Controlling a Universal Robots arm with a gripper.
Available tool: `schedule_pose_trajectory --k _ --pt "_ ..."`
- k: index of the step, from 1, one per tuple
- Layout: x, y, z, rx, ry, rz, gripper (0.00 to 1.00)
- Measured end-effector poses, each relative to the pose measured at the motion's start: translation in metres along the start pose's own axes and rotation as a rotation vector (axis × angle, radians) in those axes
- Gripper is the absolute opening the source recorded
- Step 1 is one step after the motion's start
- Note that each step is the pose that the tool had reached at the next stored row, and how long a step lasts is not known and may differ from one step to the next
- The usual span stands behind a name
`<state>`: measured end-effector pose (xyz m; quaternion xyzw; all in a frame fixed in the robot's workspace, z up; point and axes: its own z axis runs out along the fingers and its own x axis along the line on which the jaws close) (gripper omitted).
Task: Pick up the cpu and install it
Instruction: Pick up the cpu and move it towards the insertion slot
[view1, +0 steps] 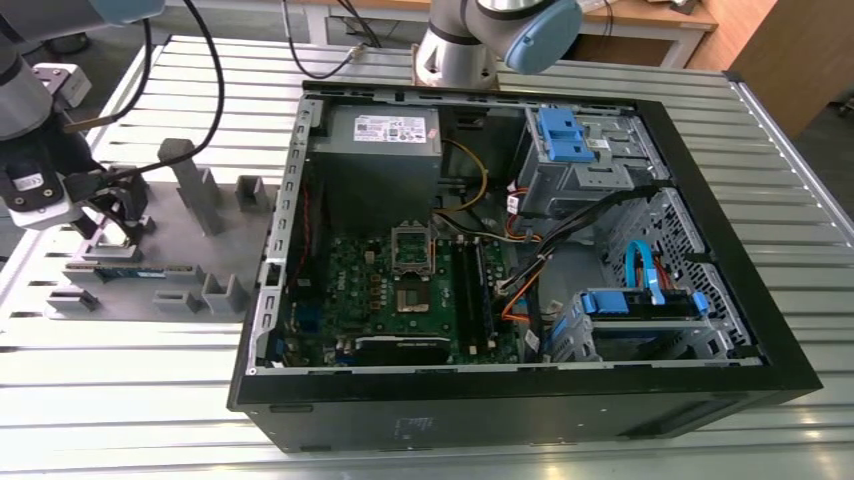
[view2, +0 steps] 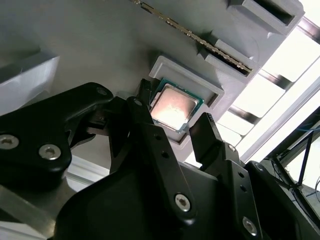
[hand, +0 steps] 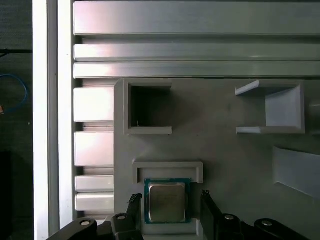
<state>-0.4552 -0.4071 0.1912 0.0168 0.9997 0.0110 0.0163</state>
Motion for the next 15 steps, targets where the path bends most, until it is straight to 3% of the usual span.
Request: schedule_pose_trajectory --k 15 --pt "0.0005 0.0018 0.0060 -0.0007 0.0006 -0.022 0.59"
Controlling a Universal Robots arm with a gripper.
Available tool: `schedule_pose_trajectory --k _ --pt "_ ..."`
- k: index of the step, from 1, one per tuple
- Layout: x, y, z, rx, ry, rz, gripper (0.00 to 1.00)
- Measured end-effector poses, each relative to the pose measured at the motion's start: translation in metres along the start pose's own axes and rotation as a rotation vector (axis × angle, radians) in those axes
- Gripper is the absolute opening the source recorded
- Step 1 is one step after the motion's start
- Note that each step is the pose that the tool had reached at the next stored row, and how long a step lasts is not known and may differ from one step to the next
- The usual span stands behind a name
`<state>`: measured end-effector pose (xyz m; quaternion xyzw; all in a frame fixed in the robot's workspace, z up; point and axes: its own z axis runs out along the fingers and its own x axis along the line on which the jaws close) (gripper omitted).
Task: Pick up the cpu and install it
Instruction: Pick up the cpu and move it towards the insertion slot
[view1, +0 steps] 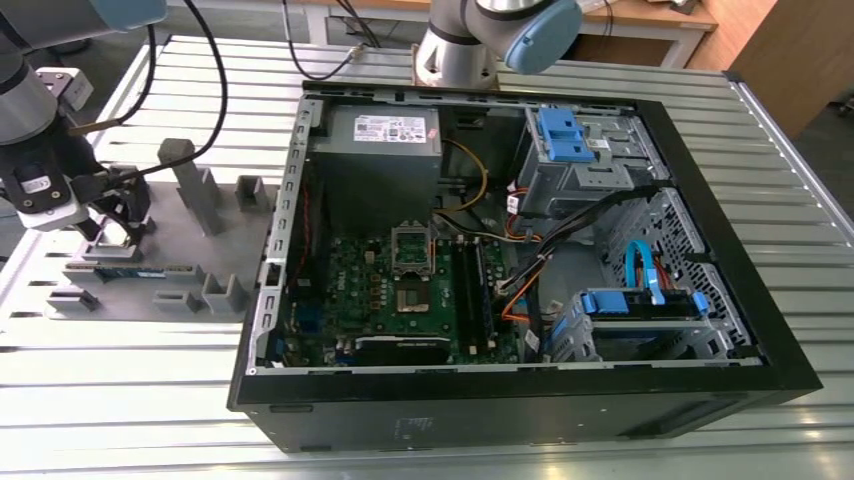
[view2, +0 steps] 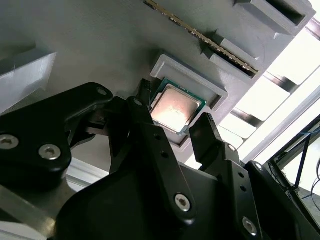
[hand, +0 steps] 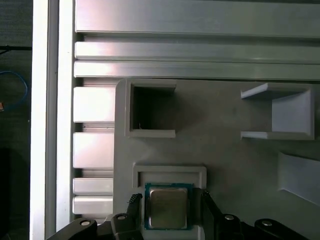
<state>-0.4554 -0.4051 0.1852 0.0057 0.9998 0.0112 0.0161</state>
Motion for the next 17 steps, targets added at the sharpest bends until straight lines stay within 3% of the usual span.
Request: schedule_pose_trajectory --k 17 --pt "0.0040 0.0024 0.0043 0.0000 0.0000 0.000 0.59"
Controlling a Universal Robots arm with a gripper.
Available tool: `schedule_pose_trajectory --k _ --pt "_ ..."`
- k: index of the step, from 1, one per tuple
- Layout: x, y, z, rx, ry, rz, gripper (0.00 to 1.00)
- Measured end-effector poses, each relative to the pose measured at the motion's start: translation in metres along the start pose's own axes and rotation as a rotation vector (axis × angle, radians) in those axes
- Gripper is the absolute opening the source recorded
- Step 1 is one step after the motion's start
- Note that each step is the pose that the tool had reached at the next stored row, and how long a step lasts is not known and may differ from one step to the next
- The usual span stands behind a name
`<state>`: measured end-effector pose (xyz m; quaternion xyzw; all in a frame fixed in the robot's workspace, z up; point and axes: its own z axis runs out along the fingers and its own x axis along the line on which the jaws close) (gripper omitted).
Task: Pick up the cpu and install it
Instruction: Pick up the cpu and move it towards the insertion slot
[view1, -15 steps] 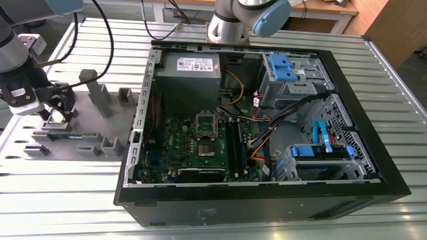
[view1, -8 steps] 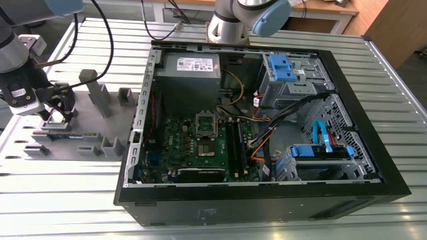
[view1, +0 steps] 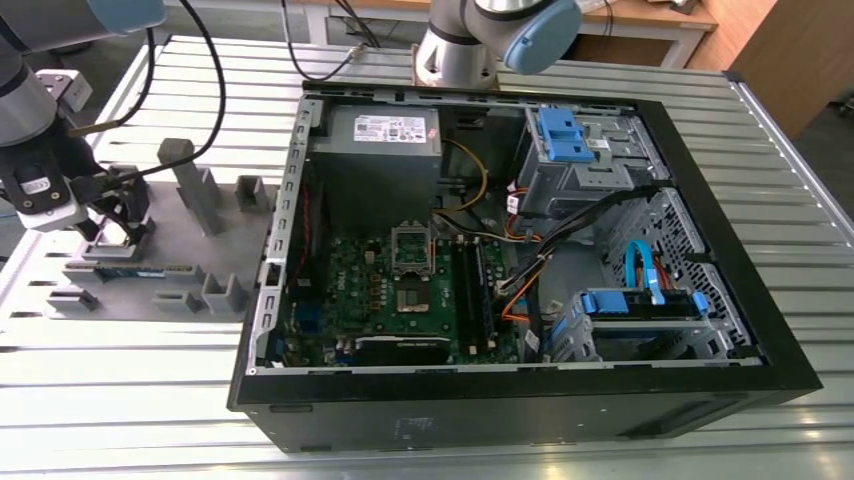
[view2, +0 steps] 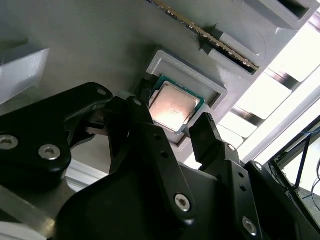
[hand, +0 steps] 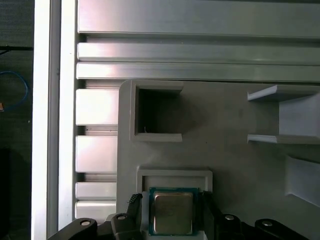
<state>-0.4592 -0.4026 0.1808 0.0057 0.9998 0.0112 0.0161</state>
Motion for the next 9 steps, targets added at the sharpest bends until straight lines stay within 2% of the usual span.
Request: schedule_pose_trajectory --k 9 --pt "0.0000 0.0002 -0.0003 0.0000 -0.0002 0.000 0.59"
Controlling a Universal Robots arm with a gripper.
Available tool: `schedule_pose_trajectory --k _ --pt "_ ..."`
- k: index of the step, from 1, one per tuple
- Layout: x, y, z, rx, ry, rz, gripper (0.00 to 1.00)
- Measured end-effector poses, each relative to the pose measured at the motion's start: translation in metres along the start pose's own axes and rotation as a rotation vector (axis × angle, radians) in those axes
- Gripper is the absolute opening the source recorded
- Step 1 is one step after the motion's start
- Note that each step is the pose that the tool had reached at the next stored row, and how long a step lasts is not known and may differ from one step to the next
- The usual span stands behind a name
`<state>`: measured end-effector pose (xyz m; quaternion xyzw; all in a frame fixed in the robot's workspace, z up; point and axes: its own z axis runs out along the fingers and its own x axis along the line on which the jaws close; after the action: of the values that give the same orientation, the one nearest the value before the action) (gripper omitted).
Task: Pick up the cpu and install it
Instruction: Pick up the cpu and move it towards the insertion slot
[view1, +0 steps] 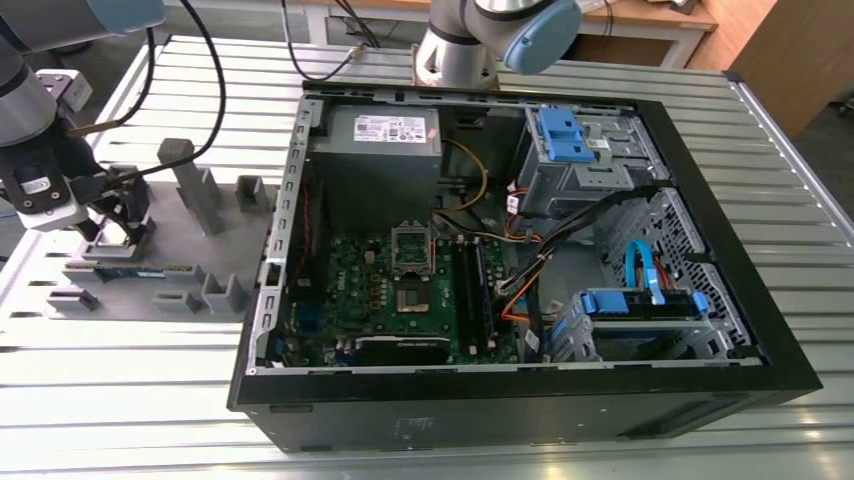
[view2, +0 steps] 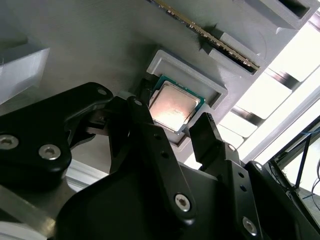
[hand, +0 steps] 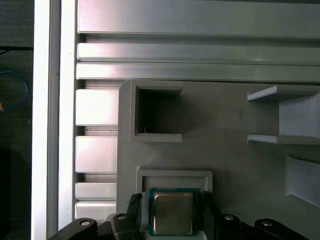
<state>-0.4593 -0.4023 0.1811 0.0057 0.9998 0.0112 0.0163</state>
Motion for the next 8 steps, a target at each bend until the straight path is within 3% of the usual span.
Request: schedule_pose_trajectory --k 8 --pt "0.0000 0.0000 -0.0004 0.0001 0.0002 0.000 0.59"
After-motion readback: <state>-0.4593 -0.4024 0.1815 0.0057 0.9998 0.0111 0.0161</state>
